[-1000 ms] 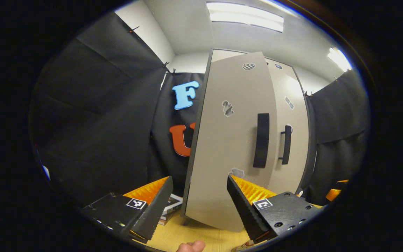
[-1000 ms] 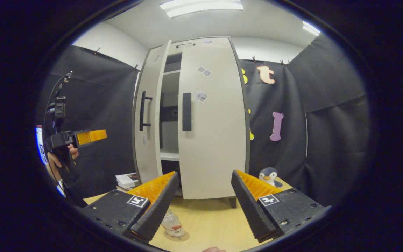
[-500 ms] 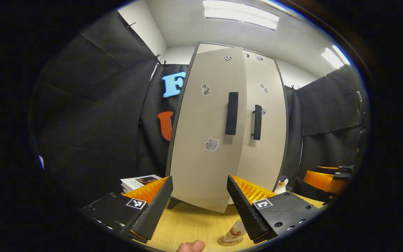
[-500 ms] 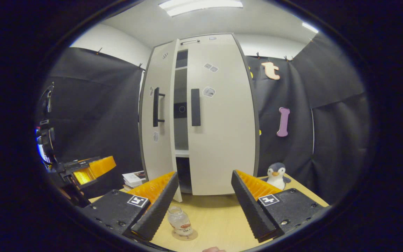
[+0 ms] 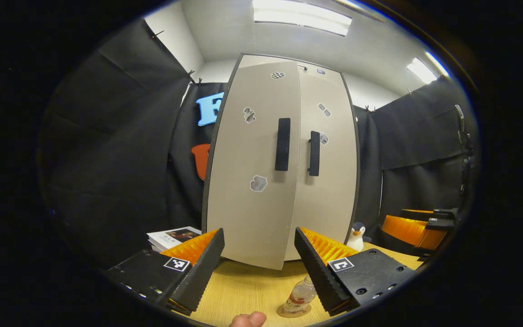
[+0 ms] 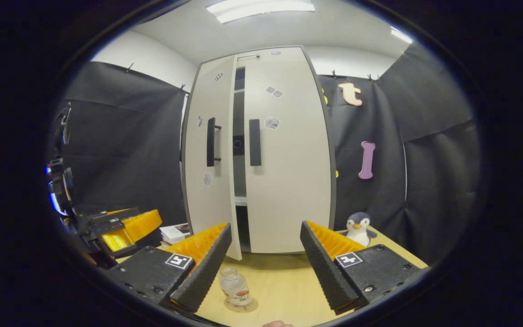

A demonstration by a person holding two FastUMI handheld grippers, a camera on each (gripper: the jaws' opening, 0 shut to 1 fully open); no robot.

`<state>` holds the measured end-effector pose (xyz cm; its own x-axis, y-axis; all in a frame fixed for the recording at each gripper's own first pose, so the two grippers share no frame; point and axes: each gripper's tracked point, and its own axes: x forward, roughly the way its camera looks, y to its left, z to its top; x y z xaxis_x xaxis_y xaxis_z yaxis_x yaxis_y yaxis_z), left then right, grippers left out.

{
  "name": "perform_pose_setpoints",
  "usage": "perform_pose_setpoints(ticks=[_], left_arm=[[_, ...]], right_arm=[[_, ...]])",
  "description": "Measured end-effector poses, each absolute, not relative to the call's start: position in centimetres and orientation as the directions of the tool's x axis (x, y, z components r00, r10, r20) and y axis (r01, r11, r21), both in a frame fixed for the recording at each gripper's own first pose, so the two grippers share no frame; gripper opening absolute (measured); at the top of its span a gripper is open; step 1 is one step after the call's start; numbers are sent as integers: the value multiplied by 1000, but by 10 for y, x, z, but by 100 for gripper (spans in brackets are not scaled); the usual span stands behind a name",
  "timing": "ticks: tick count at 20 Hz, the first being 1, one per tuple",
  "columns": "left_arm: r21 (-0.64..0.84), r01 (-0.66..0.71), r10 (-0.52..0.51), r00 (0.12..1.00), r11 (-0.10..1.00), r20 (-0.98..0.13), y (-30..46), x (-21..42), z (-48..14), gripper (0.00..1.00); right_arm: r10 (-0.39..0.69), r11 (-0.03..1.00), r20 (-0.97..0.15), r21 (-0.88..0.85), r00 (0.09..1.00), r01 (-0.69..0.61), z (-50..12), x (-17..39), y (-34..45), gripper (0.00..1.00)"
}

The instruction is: Grasp the bottle in the cabinet with the left hand and place it on the coaster, then close the right door with the right hand and the left door with the left hand.

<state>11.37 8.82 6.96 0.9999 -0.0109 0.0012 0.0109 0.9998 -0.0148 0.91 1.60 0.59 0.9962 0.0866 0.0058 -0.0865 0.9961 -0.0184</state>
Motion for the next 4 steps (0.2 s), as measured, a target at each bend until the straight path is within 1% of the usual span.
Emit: perform_pose_setpoints(ticks=[1, 3, 4], left_arm=[[-13, 8, -8, 1000, 1000, 3, 89, 114, 70, 99], [-10, 3, -3, 1000, 1000, 5, 90, 115, 69, 99], [-11, 2, -2, 1000, 1000, 3, 90, 115, 69, 90]], right_arm=[[85, 996, 5, -19, 996, -85, 6, 8, 16, 99], [82, 996, 7, -20, 997, -82, 7, 8, 15, 99], [82, 996, 6, -20, 997, -82, 7, 7, 15, 99]])
